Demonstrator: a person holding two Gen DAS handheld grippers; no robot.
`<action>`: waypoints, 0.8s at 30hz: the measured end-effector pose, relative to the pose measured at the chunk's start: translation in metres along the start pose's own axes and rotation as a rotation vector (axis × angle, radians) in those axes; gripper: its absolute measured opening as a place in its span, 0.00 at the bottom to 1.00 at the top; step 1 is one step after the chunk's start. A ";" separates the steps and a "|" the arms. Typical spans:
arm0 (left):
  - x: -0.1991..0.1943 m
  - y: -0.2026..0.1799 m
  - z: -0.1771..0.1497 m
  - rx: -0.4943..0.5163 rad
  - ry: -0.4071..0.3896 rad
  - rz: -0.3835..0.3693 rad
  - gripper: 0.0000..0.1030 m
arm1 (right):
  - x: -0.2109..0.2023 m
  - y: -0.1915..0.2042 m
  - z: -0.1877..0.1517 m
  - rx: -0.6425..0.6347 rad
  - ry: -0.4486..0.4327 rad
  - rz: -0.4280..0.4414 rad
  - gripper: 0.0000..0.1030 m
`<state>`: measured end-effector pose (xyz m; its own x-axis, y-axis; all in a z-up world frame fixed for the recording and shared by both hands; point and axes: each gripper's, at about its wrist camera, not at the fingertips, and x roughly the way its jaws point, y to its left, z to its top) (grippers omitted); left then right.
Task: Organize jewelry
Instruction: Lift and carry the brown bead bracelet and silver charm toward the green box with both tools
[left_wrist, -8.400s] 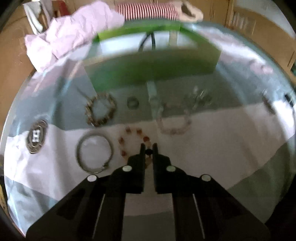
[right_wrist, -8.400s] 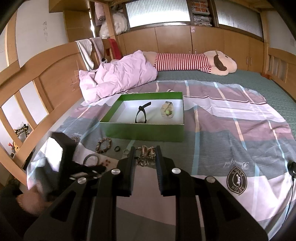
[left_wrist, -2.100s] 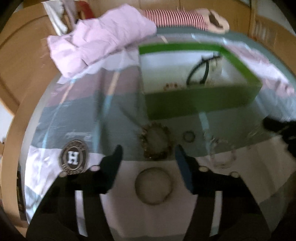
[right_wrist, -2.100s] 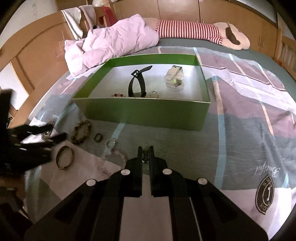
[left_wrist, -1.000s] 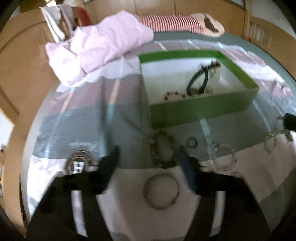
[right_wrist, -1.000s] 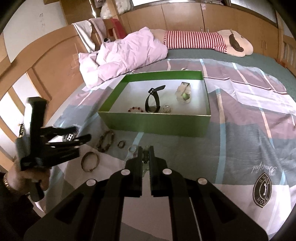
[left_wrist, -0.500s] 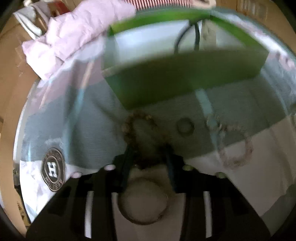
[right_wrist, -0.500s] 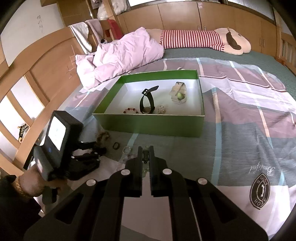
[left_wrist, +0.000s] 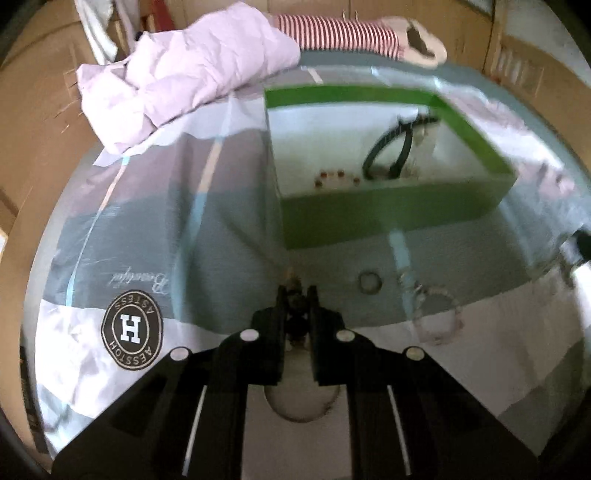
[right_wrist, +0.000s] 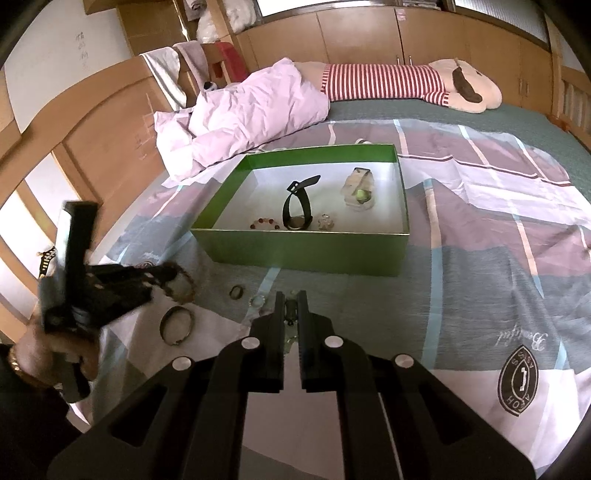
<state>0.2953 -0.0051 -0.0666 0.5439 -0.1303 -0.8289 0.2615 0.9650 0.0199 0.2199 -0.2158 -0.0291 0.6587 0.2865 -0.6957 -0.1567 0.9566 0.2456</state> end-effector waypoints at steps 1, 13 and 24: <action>-0.010 0.002 0.002 -0.014 -0.018 -0.016 0.10 | 0.001 0.000 0.000 0.000 0.001 0.001 0.06; -0.162 -0.018 -0.010 -0.071 -0.358 -0.184 0.10 | -0.043 0.012 0.001 -0.005 -0.112 0.020 0.06; -0.198 -0.056 -0.065 -0.095 -0.427 -0.208 0.10 | -0.120 0.037 -0.042 -0.061 -0.283 -0.019 0.06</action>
<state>0.1211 -0.0182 0.0600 0.7717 -0.3856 -0.5058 0.3363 0.9224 -0.1901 0.1043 -0.2126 0.0353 0.8398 0.2505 -0.4816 -0.1805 0.9656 0.1874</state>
